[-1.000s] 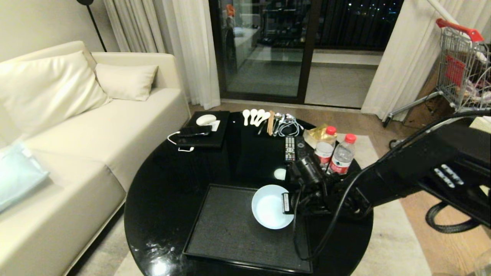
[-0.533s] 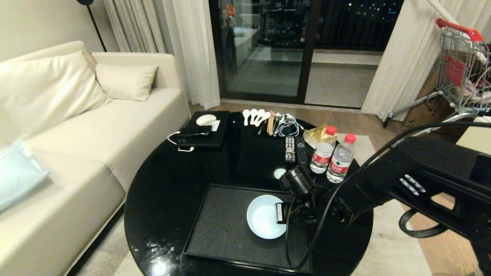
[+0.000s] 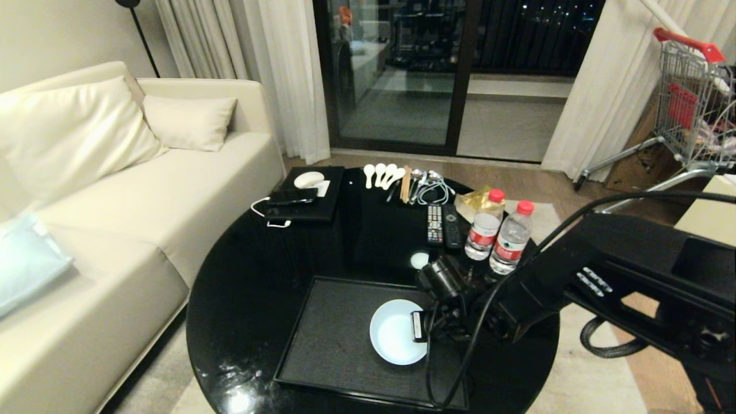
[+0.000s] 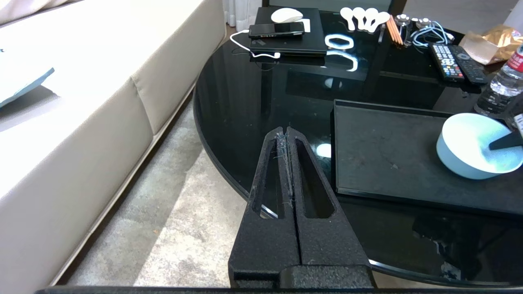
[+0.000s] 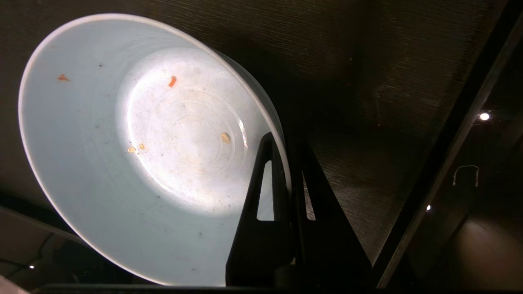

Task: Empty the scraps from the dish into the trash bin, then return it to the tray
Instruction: Put the bowl back to the table

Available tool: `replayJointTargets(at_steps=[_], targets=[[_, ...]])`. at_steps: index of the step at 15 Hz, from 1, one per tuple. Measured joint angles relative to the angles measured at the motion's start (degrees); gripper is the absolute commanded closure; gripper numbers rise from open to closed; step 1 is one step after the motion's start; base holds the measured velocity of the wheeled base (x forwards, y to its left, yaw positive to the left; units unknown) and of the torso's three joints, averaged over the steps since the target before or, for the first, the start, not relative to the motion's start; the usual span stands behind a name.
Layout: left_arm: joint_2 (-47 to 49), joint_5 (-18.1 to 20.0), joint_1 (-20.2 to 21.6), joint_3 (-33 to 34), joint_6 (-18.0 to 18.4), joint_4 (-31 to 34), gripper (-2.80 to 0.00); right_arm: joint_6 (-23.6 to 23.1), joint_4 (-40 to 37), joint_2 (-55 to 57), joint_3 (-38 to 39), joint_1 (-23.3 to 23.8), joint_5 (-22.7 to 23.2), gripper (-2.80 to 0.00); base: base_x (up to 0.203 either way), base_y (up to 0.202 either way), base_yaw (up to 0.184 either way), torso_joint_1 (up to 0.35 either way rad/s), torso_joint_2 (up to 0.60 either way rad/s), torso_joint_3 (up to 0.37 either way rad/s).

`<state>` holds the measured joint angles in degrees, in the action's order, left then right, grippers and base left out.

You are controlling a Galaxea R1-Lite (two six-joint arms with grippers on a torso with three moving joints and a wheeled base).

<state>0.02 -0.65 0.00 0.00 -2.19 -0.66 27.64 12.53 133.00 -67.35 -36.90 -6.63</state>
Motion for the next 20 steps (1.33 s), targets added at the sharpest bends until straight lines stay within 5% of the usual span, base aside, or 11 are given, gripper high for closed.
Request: replayJointTargets(at_steps=[4,5,20], targets=[[0.0,0.0,0.0,0.0,0.0,0.0,0.00,0.1,0.0,1.4,-1.2,0.0,0.0,0.00,0.000,0.000,0.000,0.000,0.00,0.000],[0.0,0.0,0.0,0.0,0.0,0.0,0.00,0.0,0.0,1.6,-1.3,0.0,0.0,-2.80,0.000,0.000,0.000,0.000,0.00,0.000],[0.0,0.0,0.0,0.0,0.0,0.0,0.00,-1.3,2.6,-7.8,1.3,0.0,-4.0,-2.80,0.000,0.000,0.000,0.000,0.00,0.000]])
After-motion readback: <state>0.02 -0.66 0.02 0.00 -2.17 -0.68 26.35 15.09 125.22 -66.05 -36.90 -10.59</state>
